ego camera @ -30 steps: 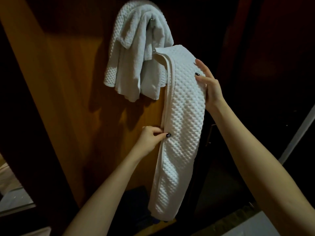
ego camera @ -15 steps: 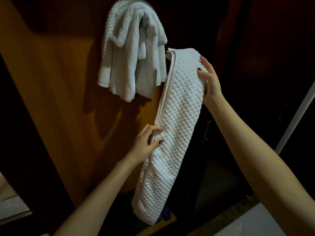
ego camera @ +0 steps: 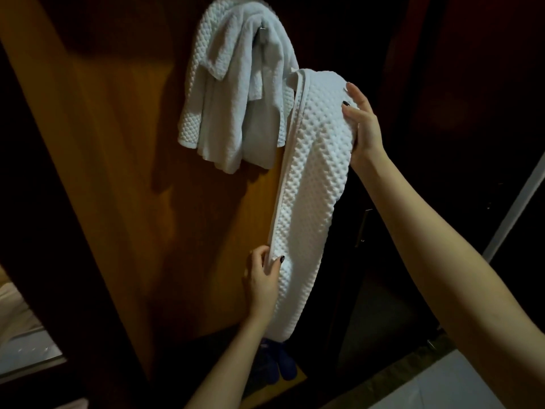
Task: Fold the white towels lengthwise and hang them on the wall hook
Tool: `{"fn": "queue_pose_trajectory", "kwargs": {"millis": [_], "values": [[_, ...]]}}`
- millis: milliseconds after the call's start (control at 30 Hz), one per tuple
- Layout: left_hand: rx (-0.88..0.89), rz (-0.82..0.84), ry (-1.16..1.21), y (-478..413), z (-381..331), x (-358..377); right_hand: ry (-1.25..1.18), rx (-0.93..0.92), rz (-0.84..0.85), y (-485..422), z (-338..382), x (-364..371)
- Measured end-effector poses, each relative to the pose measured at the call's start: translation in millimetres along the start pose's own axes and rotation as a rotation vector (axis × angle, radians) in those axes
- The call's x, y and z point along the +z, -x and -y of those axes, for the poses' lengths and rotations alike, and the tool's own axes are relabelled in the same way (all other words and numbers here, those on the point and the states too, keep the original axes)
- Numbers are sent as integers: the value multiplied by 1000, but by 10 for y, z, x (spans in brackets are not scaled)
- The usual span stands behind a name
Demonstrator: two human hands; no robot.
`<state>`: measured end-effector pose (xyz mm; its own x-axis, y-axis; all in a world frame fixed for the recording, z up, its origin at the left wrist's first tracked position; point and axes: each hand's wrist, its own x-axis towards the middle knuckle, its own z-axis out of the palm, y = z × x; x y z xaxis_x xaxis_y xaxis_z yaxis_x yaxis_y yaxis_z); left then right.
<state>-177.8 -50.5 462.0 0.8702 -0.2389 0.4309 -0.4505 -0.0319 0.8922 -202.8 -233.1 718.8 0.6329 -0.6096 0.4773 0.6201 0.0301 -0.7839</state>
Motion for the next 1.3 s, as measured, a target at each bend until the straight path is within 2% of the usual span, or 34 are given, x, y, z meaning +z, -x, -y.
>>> {"fn": "queue_pose_trajectory", "kwargs": {"millis": [67, 167, 267, 367, 533, 667, 800, 1000, 1100, 1200, 1300], "values": [[-17, 58, -34, -115, 3, 4, -4, 1, 18, 3, 33, 19], [-39, 154, 62, -269, 30, 1, 10, -8, 29, -7, 75, 20], [-221, 223, 219, -330, 37, 8, 10, 0, 36, -5, 103, -12], [-404, 374, 303, -369, 81, 45, -1, 18, 47, 23, 143, -24], [-267, 584, 277, -390, 142, 127, -17, 48, 78, 18, 136, -50], [-289, 647, 298, -417, 124, 149, -20, 49, 117, 41, 145, -84], [-314, 783, 258, -476, 50, 136, -106, 52, 127, 49, 170, -157], [-335, 700, 202, -607, 67, 98, -130, 46, 79, 60, 189, -269], [-257, 643, 123, -713, 66, -16, -117, 27, 16, 46, 197, -330], [-84, 581, 50, -930, 40, -254, 94, -38, -119, -57, 268, -386], [-70, 542, 60, -1283, -106, -590, 223, -78, -226, -157, 338, -409]]}}
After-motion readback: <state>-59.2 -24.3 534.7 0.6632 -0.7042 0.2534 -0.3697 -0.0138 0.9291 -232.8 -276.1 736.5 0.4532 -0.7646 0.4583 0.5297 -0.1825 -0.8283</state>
